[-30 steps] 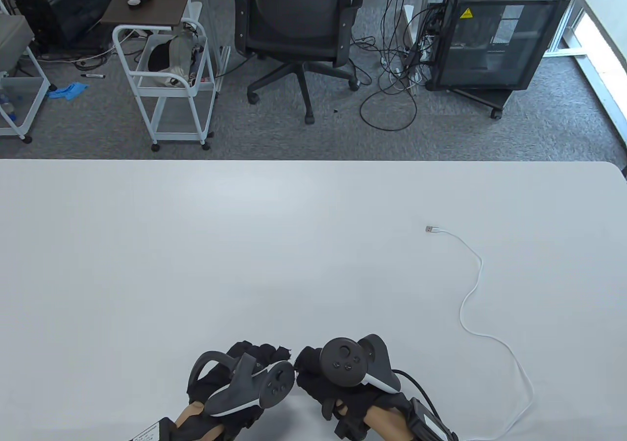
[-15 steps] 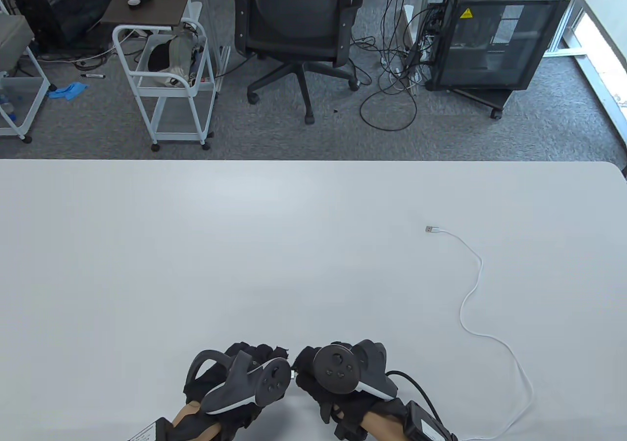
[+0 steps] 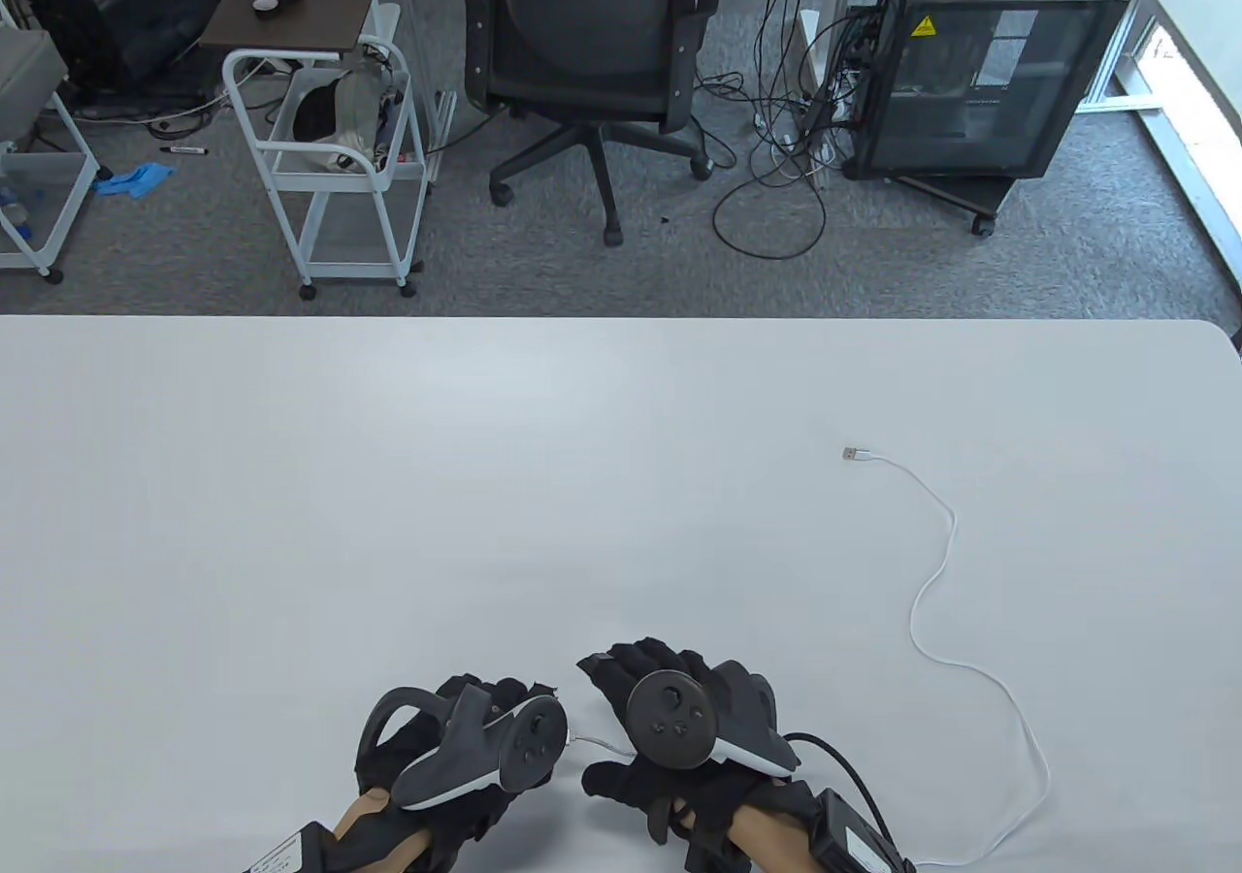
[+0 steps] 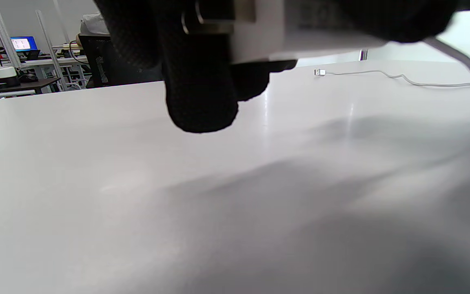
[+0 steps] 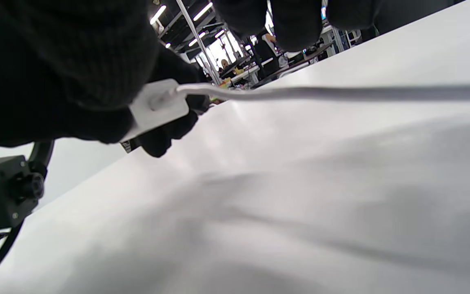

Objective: Insert the USB cable into the charger head

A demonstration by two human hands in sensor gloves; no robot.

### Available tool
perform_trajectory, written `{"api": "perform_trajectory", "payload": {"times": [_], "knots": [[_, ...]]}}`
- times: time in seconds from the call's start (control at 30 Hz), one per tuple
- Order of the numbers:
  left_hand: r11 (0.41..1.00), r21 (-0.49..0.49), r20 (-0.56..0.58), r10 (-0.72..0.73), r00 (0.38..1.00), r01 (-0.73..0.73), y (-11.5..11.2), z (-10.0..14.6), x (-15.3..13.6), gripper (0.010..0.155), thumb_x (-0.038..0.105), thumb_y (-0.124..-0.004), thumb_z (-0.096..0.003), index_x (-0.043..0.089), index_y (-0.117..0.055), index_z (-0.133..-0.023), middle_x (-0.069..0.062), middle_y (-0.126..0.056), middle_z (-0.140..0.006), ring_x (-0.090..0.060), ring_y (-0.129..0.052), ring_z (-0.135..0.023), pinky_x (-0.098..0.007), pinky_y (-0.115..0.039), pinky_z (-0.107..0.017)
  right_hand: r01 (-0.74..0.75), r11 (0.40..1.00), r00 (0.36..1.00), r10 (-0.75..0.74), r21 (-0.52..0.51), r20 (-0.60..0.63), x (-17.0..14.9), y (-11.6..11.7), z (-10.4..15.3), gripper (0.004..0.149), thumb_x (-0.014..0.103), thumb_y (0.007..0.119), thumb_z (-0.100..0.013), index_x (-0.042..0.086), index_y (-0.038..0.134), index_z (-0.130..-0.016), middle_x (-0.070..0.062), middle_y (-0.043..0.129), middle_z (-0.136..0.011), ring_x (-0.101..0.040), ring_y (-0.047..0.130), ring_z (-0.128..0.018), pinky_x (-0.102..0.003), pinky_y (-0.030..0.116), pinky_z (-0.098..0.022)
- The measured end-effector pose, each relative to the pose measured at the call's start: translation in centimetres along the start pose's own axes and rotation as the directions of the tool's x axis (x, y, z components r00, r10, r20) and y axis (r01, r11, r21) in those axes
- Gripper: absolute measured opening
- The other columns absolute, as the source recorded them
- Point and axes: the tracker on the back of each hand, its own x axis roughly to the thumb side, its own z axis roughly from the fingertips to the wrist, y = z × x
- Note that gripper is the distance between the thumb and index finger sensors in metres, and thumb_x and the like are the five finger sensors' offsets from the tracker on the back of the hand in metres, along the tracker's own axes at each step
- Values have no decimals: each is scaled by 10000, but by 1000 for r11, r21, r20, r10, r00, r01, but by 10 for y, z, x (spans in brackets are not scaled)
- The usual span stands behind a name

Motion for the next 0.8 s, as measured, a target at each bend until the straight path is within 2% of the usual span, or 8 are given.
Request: {"api": "perform_trajectory", "payload": {"times": [0.23,0.33,0.53,0.6,0.8], "knots": [[1000,-9,-6,-5,1000,5,1,1,-2,748,566,-720,-163,295,-689,-860,86,-938,-783,-97,-1076,-548,-389,-773,-704,-15,1000,1000,15,-16,-17,-4,-6,2,982,613,780,-268,147,375,-1032,-232,480,-1132,-536,436,-1002,-689,370,-681],[1000,-14,-12,2,1000,-2,1,1,-4,748,567,-728,-159,304,-696,-859,91,-944,-780,-95,-1078,-550,-389,-770,-707,-28,998,999,26,-52,-41,-11,-14,3,949,600,787,-268,151,428,-1023,-222,526,-1118,-529,449,-1003,-688,373,-681],[1000,-23,-18,2,1000,-2,2,0,-6,746,568,-732,-157,309,-702,-855,91,-947,-778,-95,-1079,-550,-390,-770,-708,-125,985,980,104,-122,-168,-48,-33,8,942,606,783,-268,156,443,-1023,-224,537,-1116,-533,449,-1001,-691,374,-678],[1000,-30,-16,-4,1000,4,2,1,-6,746,568,-734,-154,302,-710,-850,89,-952,-775,-98,-1088,-554,-390,-771,-709,-129,982,973,98,-139,-211,-61,-39,10,940,602,782,-272,145,444,-1021,-228,535,-1114,-533,448,-1000,-690,372,-678],[1000,-15,-26,-8,1000,8,4,2,-8,746,565,-737,-152,307,-705,-852,92,-943,-789,-97,-1085,-570,-396,-762,-717,-147,950,951,59,-277,-304,-91,-65,26,915,591,785,-280,127,485,-1010,-232,568,-1101,-532,475,-993,-688,388,-674]]}}
